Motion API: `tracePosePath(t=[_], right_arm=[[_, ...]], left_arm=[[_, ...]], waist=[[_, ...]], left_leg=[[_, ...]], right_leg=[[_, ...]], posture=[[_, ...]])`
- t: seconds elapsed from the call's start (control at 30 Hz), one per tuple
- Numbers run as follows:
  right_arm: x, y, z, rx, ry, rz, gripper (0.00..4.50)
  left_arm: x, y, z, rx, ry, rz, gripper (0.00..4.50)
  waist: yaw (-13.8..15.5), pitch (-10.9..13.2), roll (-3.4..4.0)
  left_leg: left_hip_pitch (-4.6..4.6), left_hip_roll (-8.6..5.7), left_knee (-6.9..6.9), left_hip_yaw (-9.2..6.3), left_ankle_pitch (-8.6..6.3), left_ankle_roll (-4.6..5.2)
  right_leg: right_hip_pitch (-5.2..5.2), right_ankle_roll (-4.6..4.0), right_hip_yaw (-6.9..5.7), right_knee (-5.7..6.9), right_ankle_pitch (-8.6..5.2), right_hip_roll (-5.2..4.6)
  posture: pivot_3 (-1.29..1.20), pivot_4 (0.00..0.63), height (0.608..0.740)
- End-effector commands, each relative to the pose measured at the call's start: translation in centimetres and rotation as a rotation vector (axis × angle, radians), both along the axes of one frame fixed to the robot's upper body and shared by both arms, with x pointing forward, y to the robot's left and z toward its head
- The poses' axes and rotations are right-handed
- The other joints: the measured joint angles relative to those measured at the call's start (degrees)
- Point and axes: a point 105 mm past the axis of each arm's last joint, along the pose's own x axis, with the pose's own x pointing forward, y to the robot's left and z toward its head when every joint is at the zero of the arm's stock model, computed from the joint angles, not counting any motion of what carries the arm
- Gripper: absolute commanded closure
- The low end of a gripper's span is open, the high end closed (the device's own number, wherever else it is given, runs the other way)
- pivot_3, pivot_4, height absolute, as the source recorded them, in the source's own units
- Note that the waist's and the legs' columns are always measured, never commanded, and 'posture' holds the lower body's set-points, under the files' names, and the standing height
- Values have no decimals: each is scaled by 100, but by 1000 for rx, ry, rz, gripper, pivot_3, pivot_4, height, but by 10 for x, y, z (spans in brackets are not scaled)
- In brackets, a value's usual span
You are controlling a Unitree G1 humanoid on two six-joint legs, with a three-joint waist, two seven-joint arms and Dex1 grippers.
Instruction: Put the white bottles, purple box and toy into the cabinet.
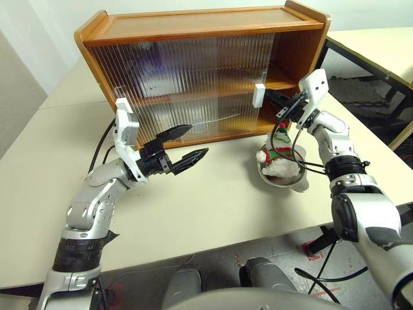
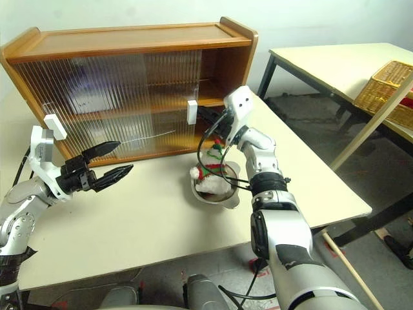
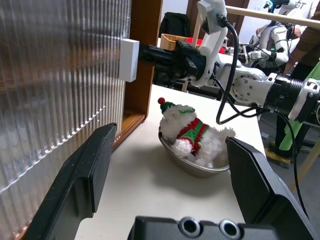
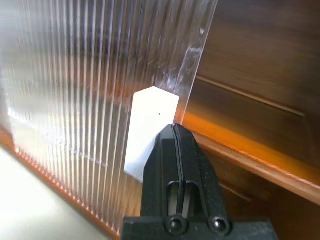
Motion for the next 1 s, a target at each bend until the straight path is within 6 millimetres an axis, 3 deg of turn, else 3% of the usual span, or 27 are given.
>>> tracePosePath(t=[0.03, 0.77, 1.0], right_arm=[[-3, 13, -3, 5, 9, 36, 4463], [-16, 69, -3, 39, 26, 196, 4463], [-20, 79, -2, 45, 29, 230, 4463]], left_arm=[[-1, 0, -1, 8, -3, 4, 0], [-3, 1, -4, 13, 0, 18, 0], [-3, 1, -4, 12, -1, 21, 0]], waist=[[0, 0, 0], [72, 0, 0], [94, 0, 0]], left_leg=[[0, 0, 0, 0, 0, 0], [-23, 3, 3, -1, 1, 0], [-23, 3, 4, -1, 1, -1]], right_leg=[[0, -1, 0, 0, 0, 0], [-29, -25, -12, 5, 10, 3], [-30, -29, -14, 6, 12, 3]], posture=[[-32, 0, 740], [-12, 0, 740], [-11, 0, 740]])
